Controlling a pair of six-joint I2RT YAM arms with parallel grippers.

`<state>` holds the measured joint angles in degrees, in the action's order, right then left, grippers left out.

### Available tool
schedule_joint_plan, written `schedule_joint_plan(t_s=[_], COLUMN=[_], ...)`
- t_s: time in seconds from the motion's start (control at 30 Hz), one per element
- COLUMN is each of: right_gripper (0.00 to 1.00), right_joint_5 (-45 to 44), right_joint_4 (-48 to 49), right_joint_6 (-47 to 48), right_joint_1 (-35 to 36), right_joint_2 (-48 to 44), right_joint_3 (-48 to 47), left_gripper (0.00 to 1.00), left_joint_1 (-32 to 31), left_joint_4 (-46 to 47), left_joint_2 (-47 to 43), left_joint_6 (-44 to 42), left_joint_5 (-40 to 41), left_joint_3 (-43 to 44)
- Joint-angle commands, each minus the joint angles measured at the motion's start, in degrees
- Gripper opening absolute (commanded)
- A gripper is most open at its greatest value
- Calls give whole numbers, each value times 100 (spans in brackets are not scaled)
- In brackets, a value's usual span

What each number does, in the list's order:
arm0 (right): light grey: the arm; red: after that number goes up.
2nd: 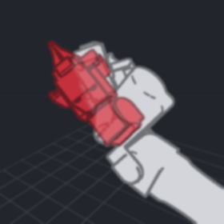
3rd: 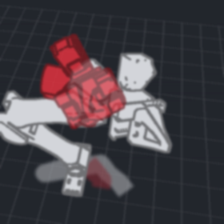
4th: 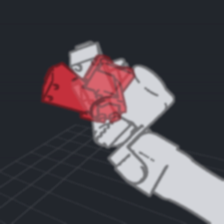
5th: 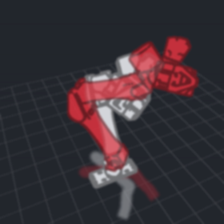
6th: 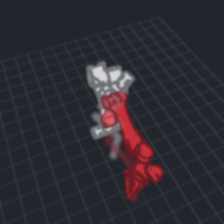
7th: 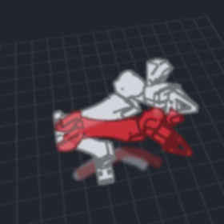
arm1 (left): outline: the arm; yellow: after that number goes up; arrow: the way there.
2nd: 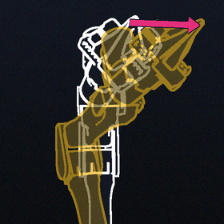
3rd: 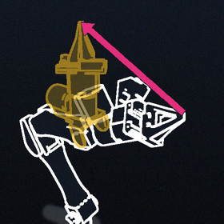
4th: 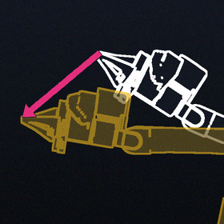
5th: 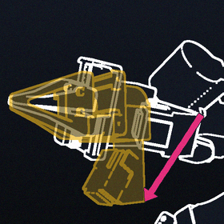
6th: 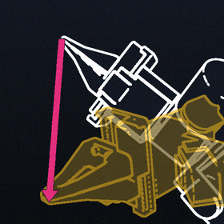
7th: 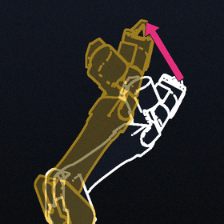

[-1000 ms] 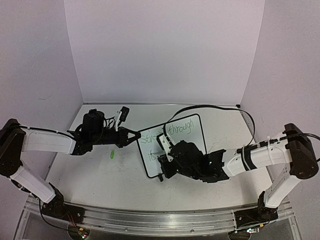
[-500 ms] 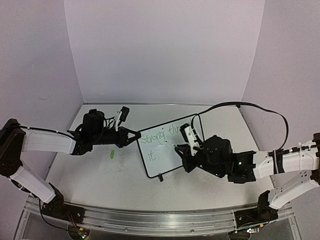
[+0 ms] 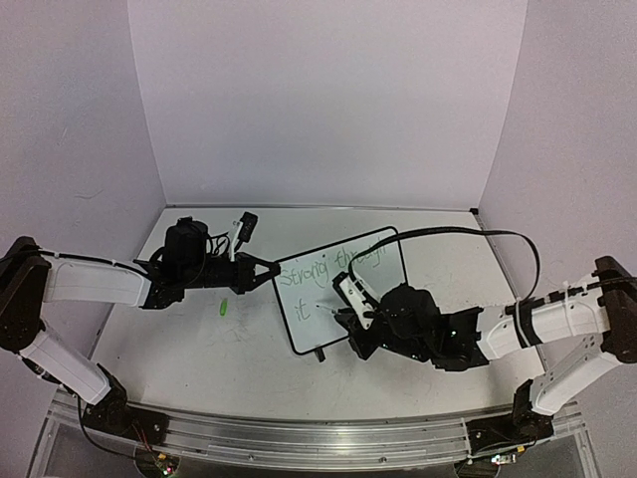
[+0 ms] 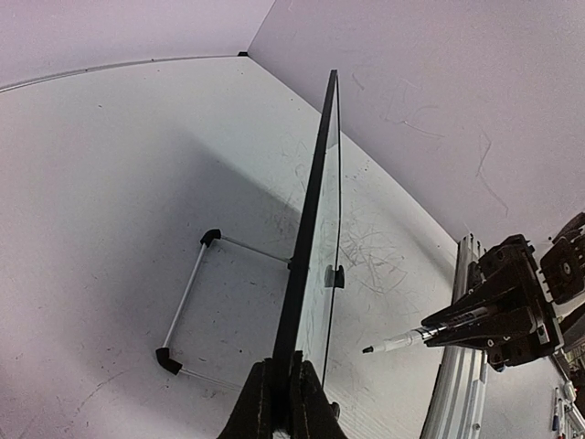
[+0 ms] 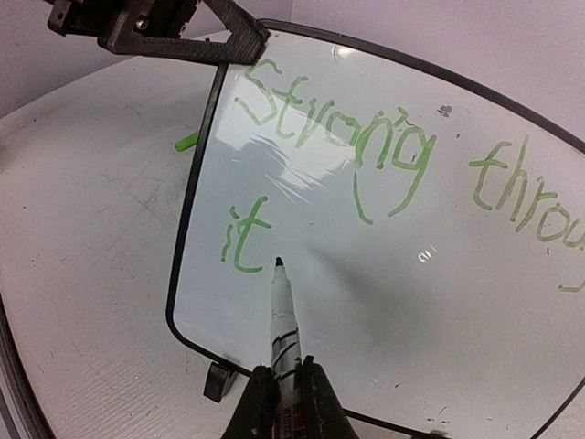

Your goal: Write a sentence on the whiteboard

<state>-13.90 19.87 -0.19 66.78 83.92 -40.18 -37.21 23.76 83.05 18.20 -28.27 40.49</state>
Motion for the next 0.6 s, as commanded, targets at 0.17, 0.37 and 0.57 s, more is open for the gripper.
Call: schedule_joint_plan(t_s=[0.17,0.37,0.57], right_gripper=[0,0,0], right_joint_5=[-266,-418,-492], right_joint_4=[342,386,386], right_joint_6=[-252,-312,-344], right_joint_1=[1,-7,-8], right_joint_2=[389,492,564], right_joint_3=[-259,-305,-367], left_gripper=[0,0,0], left_joint_1=[39,36,31], left_joint_4=[-662,-662,-662], left_joint_2=[-71,-66,-83], left_joint_6=[-329,-339,-336], left_joint_5=[771,752,736], left_joint_3=[-165,-146,-130])
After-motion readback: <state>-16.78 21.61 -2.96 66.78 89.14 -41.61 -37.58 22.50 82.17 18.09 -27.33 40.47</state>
